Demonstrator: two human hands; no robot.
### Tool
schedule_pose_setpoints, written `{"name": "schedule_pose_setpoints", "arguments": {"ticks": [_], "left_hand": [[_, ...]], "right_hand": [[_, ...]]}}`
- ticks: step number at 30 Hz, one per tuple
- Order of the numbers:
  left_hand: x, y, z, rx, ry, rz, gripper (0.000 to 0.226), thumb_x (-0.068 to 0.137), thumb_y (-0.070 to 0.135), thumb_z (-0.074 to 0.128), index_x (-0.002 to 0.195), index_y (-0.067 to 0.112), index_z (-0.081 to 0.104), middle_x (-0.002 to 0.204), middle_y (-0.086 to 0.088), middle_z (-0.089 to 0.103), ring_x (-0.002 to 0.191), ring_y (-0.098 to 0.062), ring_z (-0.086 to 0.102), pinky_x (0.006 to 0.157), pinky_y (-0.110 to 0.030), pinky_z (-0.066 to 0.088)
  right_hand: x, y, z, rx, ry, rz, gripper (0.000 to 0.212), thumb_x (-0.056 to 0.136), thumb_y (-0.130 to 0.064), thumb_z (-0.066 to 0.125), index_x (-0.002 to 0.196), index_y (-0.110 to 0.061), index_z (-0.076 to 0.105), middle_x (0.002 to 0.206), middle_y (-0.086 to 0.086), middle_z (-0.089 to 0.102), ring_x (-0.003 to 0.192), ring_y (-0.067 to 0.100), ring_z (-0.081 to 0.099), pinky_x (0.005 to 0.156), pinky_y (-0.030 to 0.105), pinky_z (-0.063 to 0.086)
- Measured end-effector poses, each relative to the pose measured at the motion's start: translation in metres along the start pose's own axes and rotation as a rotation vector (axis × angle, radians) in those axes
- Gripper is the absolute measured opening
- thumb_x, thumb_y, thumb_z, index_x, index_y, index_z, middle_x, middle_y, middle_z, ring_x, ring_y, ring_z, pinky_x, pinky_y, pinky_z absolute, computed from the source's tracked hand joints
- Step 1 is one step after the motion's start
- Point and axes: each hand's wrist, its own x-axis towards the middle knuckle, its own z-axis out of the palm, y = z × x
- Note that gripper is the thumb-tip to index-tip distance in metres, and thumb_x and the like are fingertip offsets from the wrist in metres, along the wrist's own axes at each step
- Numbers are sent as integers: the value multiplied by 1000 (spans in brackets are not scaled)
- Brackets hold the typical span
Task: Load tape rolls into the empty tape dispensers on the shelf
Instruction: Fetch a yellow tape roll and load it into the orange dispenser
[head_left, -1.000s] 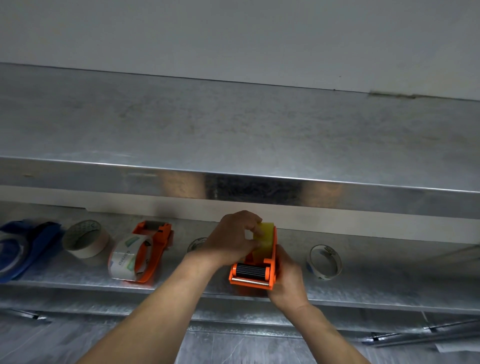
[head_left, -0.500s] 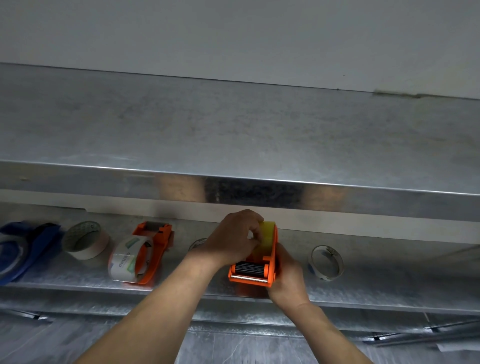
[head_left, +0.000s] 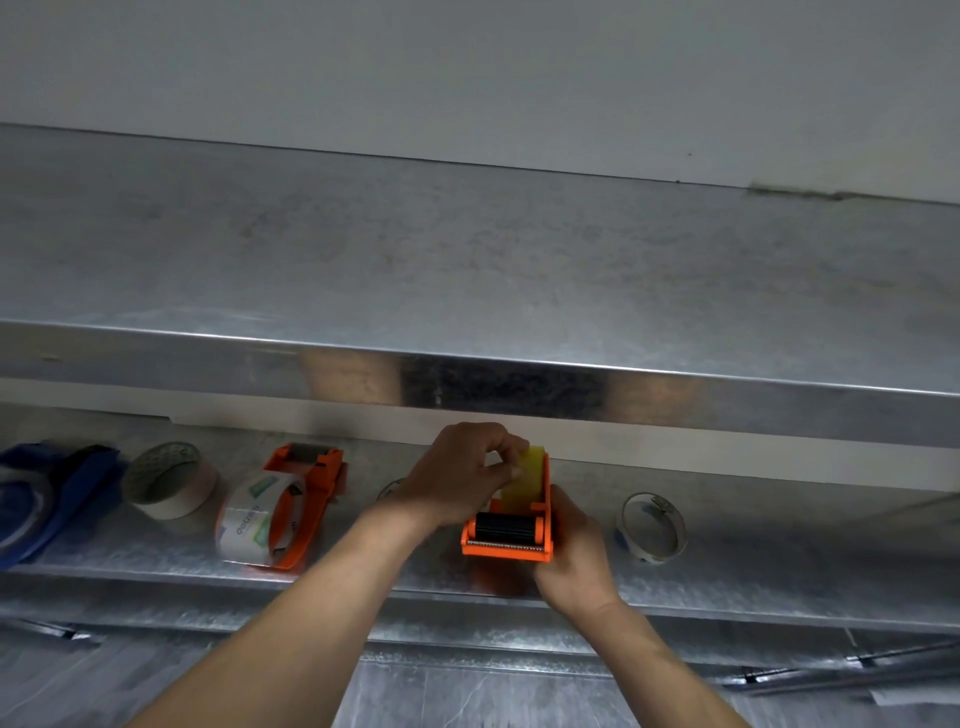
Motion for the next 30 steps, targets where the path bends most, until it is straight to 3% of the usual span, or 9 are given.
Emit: {"name": "schedule_pose_setpoints", "arguments": {"ticks": [2,6,8,11,15,20,26,30], "left_hand": [[-1,0,-2,-8,-8,2,17,92,16,62,77,23,57,127,11,65,121,-8,55,91,-35,50],[-3,2,-2,50,-31,54,20,90,16,63,74,26,57,125,12,66,125,-5,50,103,-31,41],[-4,4,-2,49,-39,72,19,90,15,64,74,24,58,119,12,69,121,-3,54,100,-27,41],[-8,9,-5,-11,3,76,18,90,14,64,75,22,60,100,7,74,102,-1,64,88,-21,49],[-10,11,-11,-45,47,74,12,91,11,64,80,15,62,83,2,73,81,-7,70,74,-25,55],[-13,14,-11,-96,-35,70,11,92,5,60,83,11,59,86,-3,74,84,-9,72,80,-29,58],[-17,17,-12,-26,-47,78,20,91,11,62,78,26,58,93,2,72,92,-8,67,84,-33,56],[-19,20,-10,-6,-27,90,13,87,17,61,78,26,58,87,-1,71,88,-15,68,82,-46,56]], "right_hand": [[0,2,2,14,14,8,36,82,-7,70,77,-39,54,75,-22,67,70,2,63,58,14,47],[2,5,-1,109,28,36,28,77,-17,81,87,-36,63,83,-13,73,77,1,68,68,22,55],[3,4,-5,143,33,29,30,74,-23,85,92,-37,65,87,-13,75,80,2,70,71,27,58],[6,2,-9,128,25,32,33,74,-26,86,92,-44,64,86,-18,74,82,-3,69,71,19,56],[5,6,-11,81,16,33,34,75,-22,84,90,-44,63,81,-21,72,83,-11,65,68,8,48],[1,10,-4,184,32,47,34,71,-19,88,97,-30,69,88,-13,76,84,2,71,74,26,58],[1,7,-8,201,15,56,31,74,-16,85,90,-35,66,82,-22,73,78,-4,68,66,9,47],[3,8,-7,166,8,62,25,74,-25,84,89,-36,67,84,-19,74,79,-1,69,68,18,54]]}}
